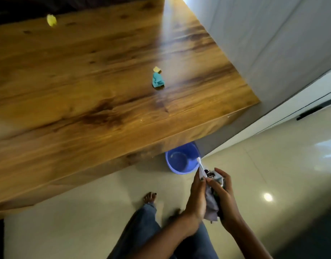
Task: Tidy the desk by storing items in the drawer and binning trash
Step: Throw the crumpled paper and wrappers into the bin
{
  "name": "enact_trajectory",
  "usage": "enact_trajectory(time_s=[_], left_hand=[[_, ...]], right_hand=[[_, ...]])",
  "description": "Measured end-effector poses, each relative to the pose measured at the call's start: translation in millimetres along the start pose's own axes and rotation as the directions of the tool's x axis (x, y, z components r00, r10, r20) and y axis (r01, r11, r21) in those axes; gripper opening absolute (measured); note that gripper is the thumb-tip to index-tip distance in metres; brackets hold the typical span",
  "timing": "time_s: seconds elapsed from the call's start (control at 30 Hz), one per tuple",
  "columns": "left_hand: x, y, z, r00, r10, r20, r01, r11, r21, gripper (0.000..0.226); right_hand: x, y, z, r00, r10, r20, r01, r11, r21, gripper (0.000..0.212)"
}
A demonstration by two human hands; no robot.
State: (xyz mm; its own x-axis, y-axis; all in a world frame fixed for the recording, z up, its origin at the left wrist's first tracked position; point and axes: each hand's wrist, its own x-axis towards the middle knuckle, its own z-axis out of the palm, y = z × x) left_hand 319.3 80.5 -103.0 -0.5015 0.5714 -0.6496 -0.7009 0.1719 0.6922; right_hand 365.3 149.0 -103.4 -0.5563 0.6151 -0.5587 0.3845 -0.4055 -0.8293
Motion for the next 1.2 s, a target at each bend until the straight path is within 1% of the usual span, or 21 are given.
enact_trajectory(time_s=[0.1, 0.17, 0.2, 0.27, 0.33, 0.4, 0.43, 0.47, 0.5, 0.57, 0.6, 0.67, 0.73, 0.8, 0.83, 0.9, 0.93, 0.97, 1.0, 1.1, 1.2], left_hand=[[40.4, -9.2, 12.1, 1.000, 0.010, -0.008, -0.010, 0.997, 0.070, 0.046], [68.4, -17.5, 23.1, 0.998, -0.010, -0.057, 0.015, 0.997, 0.081, 0.048], [78.0, -22.5, 24.3, 0.994, -0.036, -0.104, 0.045, 0.995, 0.087, 0.047], [103.0, -35.9, 33.0, 0.966, -0.072, -0.246, 0.090, 0.994, 0.060, 0.041], [137.7, -52.5, 42.2, 0.925, -0.099, -0.368, 0.116, 0.993, 0.024, 0.037], [172.5, -68.5, 46.1, 0.885, -0.157, -0.438, 0.160, 0.987, -0.029, 0.033], [186.8, -71.8, 44.5, 0.875, -0.178, -0.451, 0.165, 0.984, -0.070, 0.026], [202.2, -74.9, 42.4, 0.873, -0.194, -0.447, 0.150, 0.980, -0.133, 0.017], [217.2, -75.7, 39.2, 0.873, -0.206, -0.443, 0.127, 0.971, -0.200, 0.019], [244.0, -73.6, 29.7, 0.865, -0.220, -0.451, 0.091, 0.953, -0.290, 0.036], [256.6, -74.4, 24.6, 0.863, -0.222, -0.454, 0.079, 0.947, -0.313, 0.042], [279.9, -79.5, 11.4, 0.836, -0.220, -0.503, 0.033, 0.935, -0.354, 0.048], [297.6, -87.9, -3.8, 0.823, -0.235, -0.518, -0.009, 0.905, -0.425, 0.052], [313.9, -96.4, -16.9, 0.808, -0.314, -0.499, 0.043, 0.876, -0.481, 0.058], [322.2, -103.0, -21.9, 0.787, -0.339, -0.515, 0.081, 0.885, -0.459, 0.058], [337.7, -116.8, -31.3, 0.759, -0.424, -0.494, 0.186, 0.869, -0.459, 0.061], [344.0, -122.1, -35.2, 0.748, -0.455, -0.483, 0.219, 0.856, -0.468, 0.075], [345.4, -121.4, -35.7, 0.729, -0.476, -0.492, 0.238, 0.850, -0.470, 0.076], [344.2, -117.9, -35.1, 0.725, -0.454, -0.518, 0.226, 0.868, -0.443, 0.070], [336.9, -112.4, -33.6, 0.731, -0.397, -0.556, 0.260, 0.914, -0.311, 0.052], [336.4, -118.3, -39.3, 0.726, -0.335, -0.600, 0.289, 0.941, -0.176, 0.042]], right_hand=[[34.9, 9.6, -18.9, 0.979, 0.202, 0.020, -0.203, 0.968, 0.145, 0.023], [65.7, 20.0, -34.5, 0.951, 0.303, 0.066, -0.310, 0.933, 0.181, 0.016], [76.8, 26.8, -39.3, 0.939, 0.334, 0.087, -0.344, 0.922, 0.179, 0.013], [114.0, 34.3, -49.8, 0.922, 0.342, 0.183, -0.364, 0.925, 0.106, 0.012], [156.9, 40.8, -58.9, 0.894, 0.334, 0.297, -0.355, 0.935, 0.018, 0.020], [194.4, 45.8, -63.3, 0.840, 0.416, 0.349, -0.416, 0.906, -0.079, 0.026], [210.9, 50.0, -64.1, 0.822, 0.447, 0.354, -0.436, 0.893, -0.114, 0.029], [227.1, 55.5, -64.7, 0.812, 0.465, 0.353, -0.444, 0.884, -0.145, 0.033], [240.4, 59.6, -65.2, 0.804, 0.484, 0.346, -0.452, 0.875, -0.174, 0.036], [266.7, 64.8, -62.5, 0.775, 0.537, 0.334, -0.494, 0.844, -0.210, 0.035], [276.2, 64.5, -59.8, 0.773, 0.558, 0.302, -0.517, 0.830, -0.209, 0.034], [299.0, 69.1, -56.0, 0.771, 0.590, 0.241, -0.549, 0.807, -0.219, 0.037], [318.5, 73.1, -51.9, 0.754, 0.625, 0.204, -0.567, 0.775, -0.278, 0.045], [335.8, 81.4, -47.5, 0.744, 0.644, 0.176, -0.569, 0.749, -0.338, 0.050], [342.1, 84.8, -44.7, 0.747, 0.644, 0.166, -0.564, 0.746, -0.354, 0.048], [350.1, 88.7, -36.9, 0.750, 0.644, 0.148, -0.563, 0.740, -0.368, 0.047], [350.9, 89.3, -33.2, 0.751, 0.643, 0.152, -0.558, 0.740, -0.374, 0.047], [353.3, 92.5, -30.0, 0.754, 0.637, 0.163, -0.542, 0.742, -0.394, 0.047], [355.0, 95.6, -27.5, 0.754, 0.635, 0.168, -0.529, 0.739, -0.417, 0.047], [359.2, 106.7, -26.1, 0.758, 0.638, 0.134, -0.536, 0.727, -0.429, 0.047], [358.1, 117.3, -26.9, 0.765, 0.632, 0.124, -0.524, 0.723, -0.450, 0.044]])
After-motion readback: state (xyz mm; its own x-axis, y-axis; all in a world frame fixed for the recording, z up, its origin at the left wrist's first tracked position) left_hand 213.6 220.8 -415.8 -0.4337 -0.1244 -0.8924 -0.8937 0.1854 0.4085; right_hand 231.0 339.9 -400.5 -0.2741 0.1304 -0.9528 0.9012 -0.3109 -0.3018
